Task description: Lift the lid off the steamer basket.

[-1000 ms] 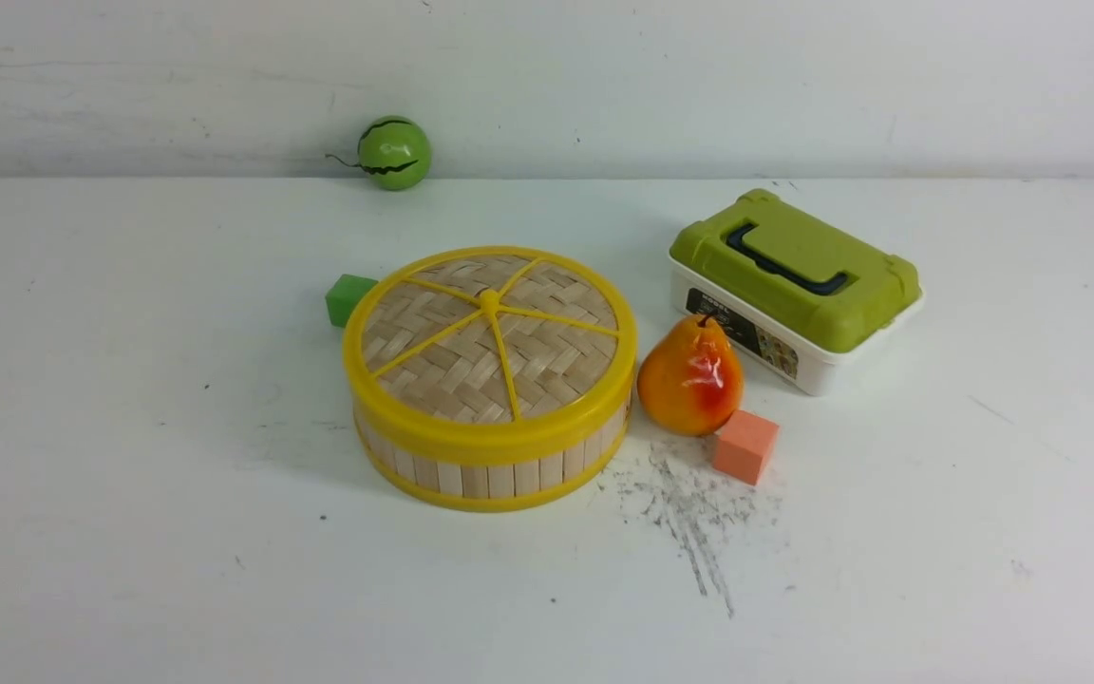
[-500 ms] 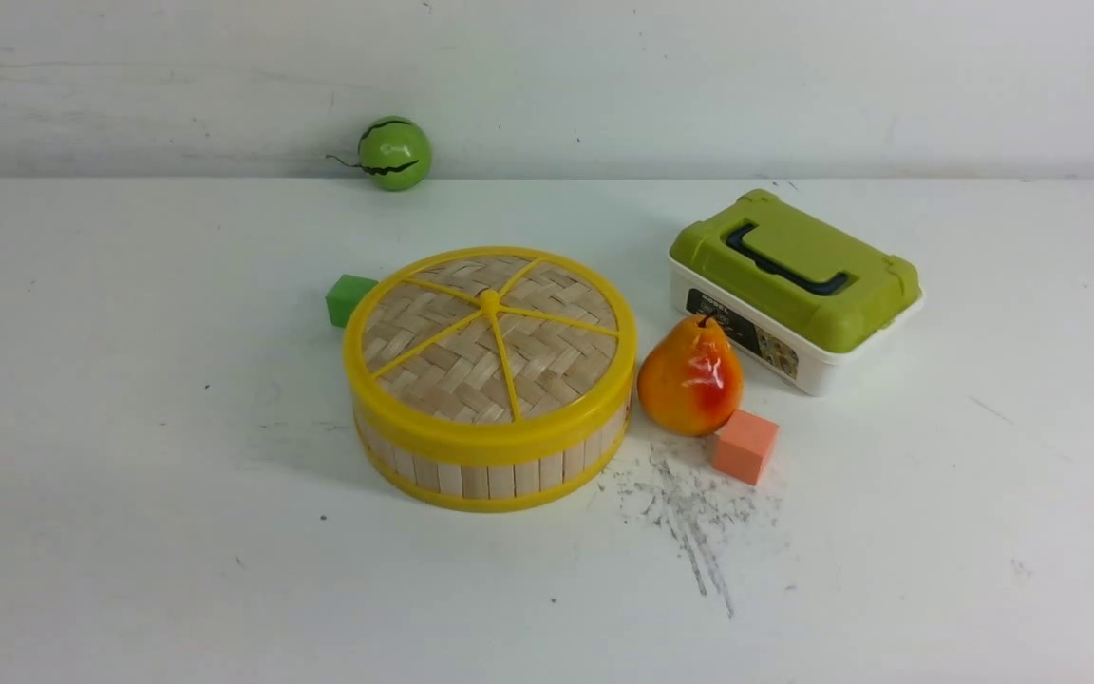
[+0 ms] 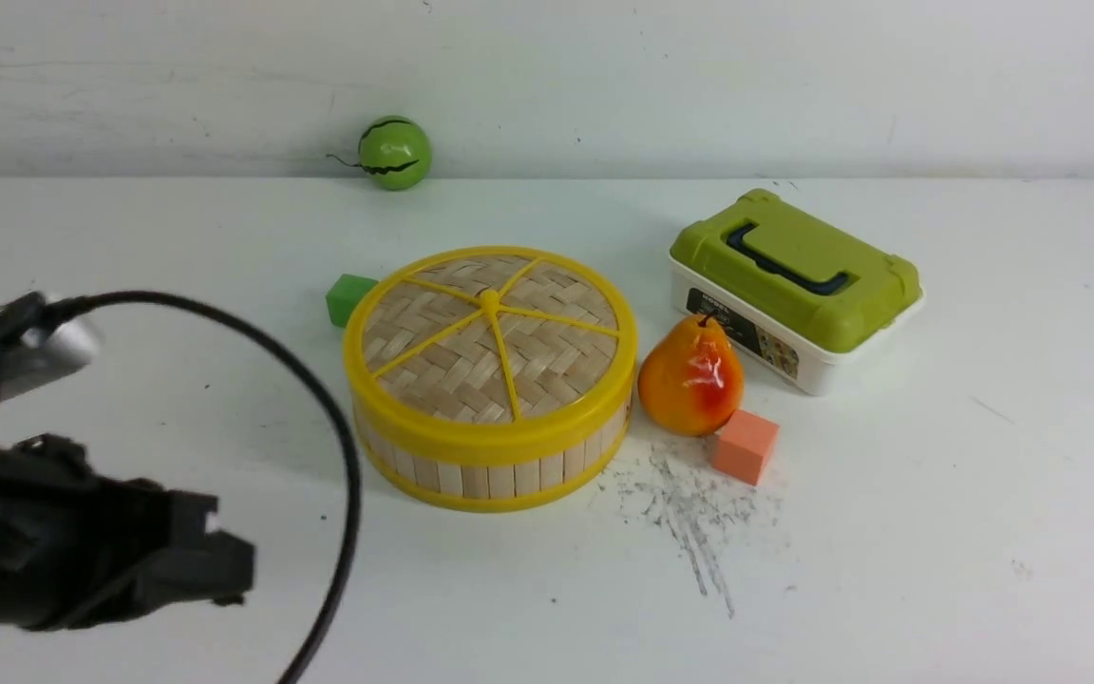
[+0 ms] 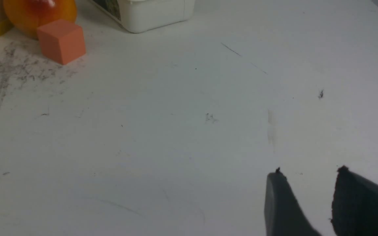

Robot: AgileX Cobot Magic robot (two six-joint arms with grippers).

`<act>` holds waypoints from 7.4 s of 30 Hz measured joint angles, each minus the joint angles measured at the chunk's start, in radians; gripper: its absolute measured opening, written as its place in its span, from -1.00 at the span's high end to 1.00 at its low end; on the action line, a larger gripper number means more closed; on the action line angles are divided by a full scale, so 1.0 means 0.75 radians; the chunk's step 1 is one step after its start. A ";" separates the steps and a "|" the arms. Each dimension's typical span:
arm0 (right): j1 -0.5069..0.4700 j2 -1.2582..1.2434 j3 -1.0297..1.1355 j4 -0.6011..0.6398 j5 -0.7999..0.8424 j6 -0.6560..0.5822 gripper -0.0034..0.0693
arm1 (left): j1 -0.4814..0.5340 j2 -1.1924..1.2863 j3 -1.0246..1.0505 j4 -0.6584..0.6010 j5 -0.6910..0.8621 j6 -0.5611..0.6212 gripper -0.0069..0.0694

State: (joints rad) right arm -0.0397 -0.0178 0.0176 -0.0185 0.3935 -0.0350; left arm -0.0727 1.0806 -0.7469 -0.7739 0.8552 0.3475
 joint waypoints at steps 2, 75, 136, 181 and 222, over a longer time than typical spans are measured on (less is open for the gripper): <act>0.000 0.000 0.000 0.000 0.000 0.000 0.25 | 0.000 0.096 -0.059 -0.133 0.035 0.071 0.85; 0.000 0.000 0.000 0.000 0.000 0.000 0.25 | -0.502 1.504 -1.772 1.102 0.126 -0.659 0.54; 0.000 0.000 0.000 0.000 0.000 0.000 0.25 | 0.017 1.119 -0.894 1.167 -0.417 -0.775 0.54; 0.000 0.000 0.000 0.000 0.000 0.000 0.25 | 0.015 1.120 -0.879 1.283 -0.348 -0.904 0.25; 0.000 0.000 0.000 0.000 0.000 0.000 0.25 | 0.015 -1.235 0.322 1.032 -0.501 -0.699 0.85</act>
State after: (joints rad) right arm -0.0397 -0.0178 0.0176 -0.0185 0.3935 -0.0350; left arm -0.0612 0.1543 -0.5055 0.0000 0.4791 -0.1770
